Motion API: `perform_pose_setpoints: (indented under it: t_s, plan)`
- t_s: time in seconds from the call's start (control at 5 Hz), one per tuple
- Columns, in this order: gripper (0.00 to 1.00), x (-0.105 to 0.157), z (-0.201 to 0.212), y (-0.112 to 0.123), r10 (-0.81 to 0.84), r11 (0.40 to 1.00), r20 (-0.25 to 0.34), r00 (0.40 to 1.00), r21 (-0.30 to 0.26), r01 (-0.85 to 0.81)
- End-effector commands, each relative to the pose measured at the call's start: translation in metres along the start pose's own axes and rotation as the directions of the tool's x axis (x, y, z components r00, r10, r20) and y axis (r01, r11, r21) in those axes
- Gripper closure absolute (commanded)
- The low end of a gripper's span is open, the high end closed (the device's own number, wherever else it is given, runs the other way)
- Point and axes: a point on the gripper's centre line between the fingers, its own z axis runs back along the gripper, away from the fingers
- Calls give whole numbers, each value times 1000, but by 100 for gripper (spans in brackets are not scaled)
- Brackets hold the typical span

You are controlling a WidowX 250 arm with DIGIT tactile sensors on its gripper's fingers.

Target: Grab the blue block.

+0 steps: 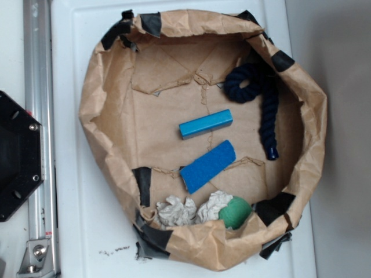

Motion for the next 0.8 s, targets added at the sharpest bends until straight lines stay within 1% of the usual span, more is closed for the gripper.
perform_pose_setpoints:
  t_s: [0.0,0.2,0.4,0.6]
  plan:
    - [0,0,0,0,0,1000,0,1000,0,0]
    - [0,46,-42,2,67,992,-22,997,-103,-69]
    - [0,91,-83,2,157,985,-17,987,-75,-158]
    - [0,117,-127,8,214,969,182,960,85,-232]
